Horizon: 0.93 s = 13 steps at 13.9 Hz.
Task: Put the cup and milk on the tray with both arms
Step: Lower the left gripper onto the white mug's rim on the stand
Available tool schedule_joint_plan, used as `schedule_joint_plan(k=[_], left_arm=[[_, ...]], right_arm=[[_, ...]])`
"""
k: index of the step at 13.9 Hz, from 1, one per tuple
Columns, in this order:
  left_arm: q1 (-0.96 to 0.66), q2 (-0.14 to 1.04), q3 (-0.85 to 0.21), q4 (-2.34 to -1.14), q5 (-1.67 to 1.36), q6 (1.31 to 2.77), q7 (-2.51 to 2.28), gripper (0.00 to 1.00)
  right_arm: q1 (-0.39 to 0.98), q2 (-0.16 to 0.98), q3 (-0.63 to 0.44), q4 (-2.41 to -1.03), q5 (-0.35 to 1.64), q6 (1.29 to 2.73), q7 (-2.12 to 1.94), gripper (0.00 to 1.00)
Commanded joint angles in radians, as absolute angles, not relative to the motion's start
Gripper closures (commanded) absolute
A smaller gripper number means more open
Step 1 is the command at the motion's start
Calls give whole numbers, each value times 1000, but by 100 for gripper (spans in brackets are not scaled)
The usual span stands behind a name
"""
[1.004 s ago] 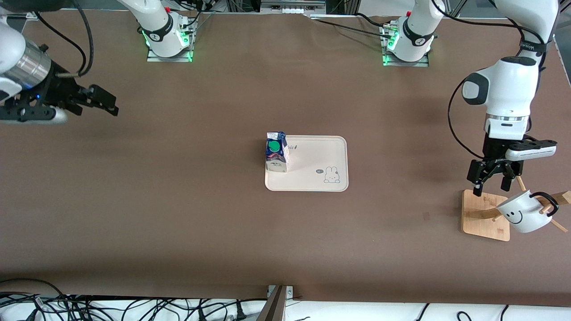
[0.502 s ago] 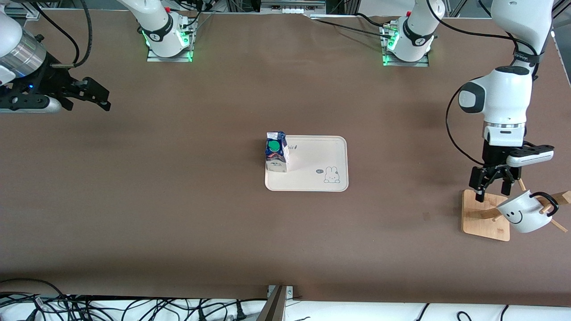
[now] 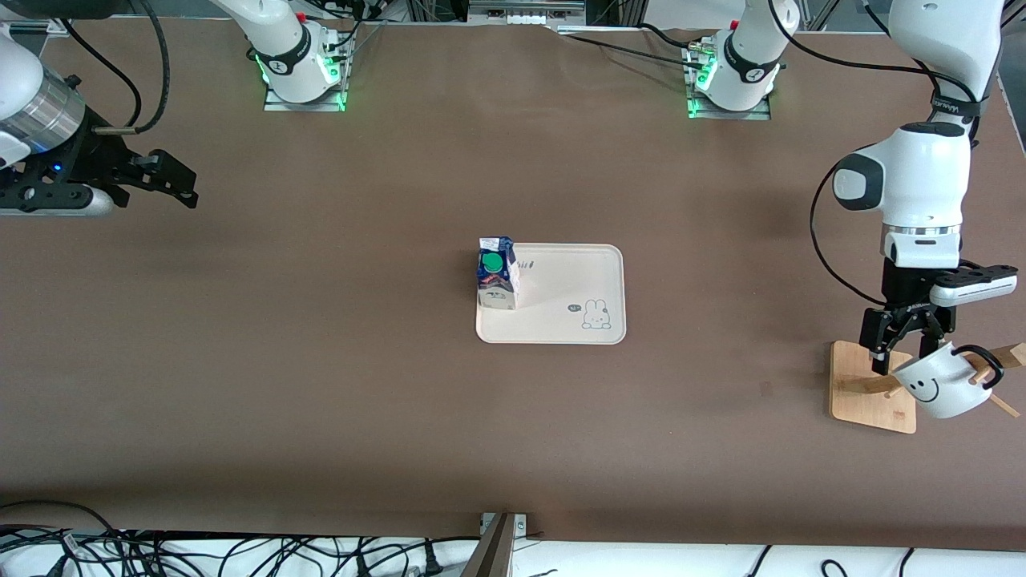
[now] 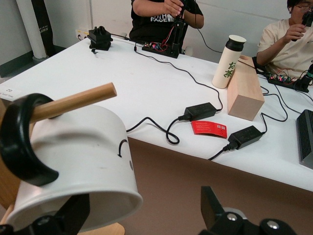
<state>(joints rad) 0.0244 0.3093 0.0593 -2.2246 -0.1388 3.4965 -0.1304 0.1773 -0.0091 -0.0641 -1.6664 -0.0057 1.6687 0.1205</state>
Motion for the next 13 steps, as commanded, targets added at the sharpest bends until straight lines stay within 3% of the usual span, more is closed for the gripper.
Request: schedule_joint_plan(k=[1,13], left_arm=[[37,334,55,-2191,-158,3502,-115,0],[58,354,63,-2118,-152,3502,-110,0]], right_arm=[[176,0,-60,-1638,-25,1647,110,0],[176,0,-61,-1640,-25,1646,118,0]])
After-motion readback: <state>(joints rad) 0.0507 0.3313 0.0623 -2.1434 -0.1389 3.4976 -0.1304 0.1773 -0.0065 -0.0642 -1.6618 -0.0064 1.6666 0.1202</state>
